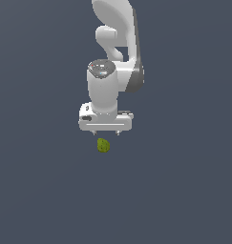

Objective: Pick up the object and move it to a goal position.

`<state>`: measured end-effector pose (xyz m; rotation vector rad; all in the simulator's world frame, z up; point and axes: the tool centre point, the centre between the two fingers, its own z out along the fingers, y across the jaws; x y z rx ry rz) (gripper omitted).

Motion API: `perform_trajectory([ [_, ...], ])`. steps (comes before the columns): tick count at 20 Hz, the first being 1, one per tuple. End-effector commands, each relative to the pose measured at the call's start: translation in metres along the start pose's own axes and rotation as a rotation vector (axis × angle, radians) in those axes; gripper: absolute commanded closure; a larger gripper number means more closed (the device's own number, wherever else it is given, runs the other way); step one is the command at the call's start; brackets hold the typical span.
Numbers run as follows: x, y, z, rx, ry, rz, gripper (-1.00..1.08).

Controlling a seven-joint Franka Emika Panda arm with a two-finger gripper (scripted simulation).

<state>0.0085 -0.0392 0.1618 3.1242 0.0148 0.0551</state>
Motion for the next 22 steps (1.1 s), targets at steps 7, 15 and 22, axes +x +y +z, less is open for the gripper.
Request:
perform_trajectory([
  [7, -0.014, 0.019, 0.06, 0.015, -0.03, -0.048, -0.92],
  [15, -0.017, 0.021, 0.07, 0.017, -0.035, -0.054, -0.92],
  [22, -0.019, 0.021, 0.097, 0.018, -0.035, -0.055, -0.92],
])
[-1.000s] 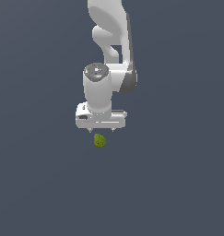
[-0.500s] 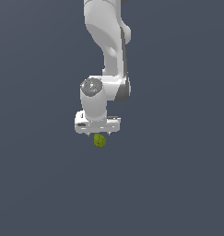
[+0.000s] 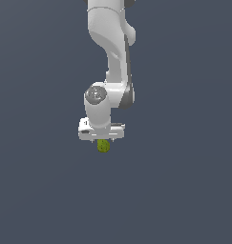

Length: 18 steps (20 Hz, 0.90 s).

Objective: Pick up the object and move it to a goal position.

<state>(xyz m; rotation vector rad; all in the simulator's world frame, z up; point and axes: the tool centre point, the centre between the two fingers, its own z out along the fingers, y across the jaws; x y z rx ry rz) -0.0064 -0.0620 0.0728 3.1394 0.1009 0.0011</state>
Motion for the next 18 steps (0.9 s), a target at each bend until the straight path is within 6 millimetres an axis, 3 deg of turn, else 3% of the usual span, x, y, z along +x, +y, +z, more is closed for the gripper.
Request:
perform_trajectory([
  [1, -0.001, 0.0, 0.013, 0.0, -0.001, -0.001, -0.92],
  [9, 0.0, 0.0, 0.032, 0.001, -0.001, -0.002, -0.92],
  [10, 0.0, 0.0, 0.032, 0.001, -0.001, -0.002, 1.08],
  [18, 0.0, 0.0, 0.032, 0.001, -0.001, -0.002, 1.08],
])
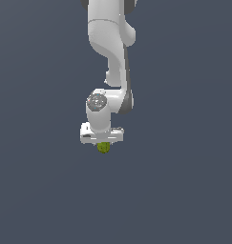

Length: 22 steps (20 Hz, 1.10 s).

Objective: Pick up the object and move it to a goal position.

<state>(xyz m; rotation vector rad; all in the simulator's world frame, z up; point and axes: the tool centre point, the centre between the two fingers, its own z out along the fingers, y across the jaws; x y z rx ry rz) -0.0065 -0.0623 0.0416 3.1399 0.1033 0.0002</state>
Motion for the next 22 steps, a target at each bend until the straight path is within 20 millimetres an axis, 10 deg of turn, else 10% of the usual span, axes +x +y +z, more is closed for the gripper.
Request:
perform_trajectory([
  [1, 0.0, 0.0, 0.001, 0.0, 0.0, 0.0, 1.08],
  [10, -0.01, 0.024, -0.004, 0.0, 0.0, 0.0, 1.08],
  [22, -0.049, 0.128, -0.022, 0.0, 0.0, 0.0, 1.08],
])
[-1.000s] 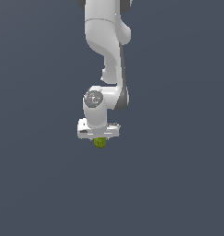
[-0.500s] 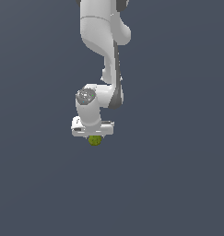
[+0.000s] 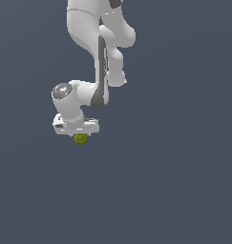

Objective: Pick up the object and move it to a goal position.

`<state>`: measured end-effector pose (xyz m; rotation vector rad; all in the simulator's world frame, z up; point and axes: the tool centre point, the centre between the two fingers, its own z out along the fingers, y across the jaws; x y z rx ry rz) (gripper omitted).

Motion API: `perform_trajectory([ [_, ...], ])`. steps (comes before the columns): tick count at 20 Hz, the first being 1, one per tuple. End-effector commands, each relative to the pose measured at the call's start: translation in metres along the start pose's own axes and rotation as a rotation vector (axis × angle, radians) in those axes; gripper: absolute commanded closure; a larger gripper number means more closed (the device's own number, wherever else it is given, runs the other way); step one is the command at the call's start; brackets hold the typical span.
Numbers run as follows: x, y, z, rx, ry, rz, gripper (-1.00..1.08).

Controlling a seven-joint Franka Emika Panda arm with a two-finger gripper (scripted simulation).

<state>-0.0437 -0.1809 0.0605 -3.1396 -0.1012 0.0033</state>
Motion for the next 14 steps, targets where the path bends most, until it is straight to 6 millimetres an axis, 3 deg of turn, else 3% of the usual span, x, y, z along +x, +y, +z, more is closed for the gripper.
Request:
perform_trajectory([
  [1, -0.006, 0.02, -0.004, 0.0, 0.002, -0.002, 1.08],
  [7, -0.015, 0.046, -0.009, 0.0, 0.002, -0.002, 1.08],
  [14, -0.014, 0.048, -0.009, 0.0, 0.002, -0.002, 1.08],
])
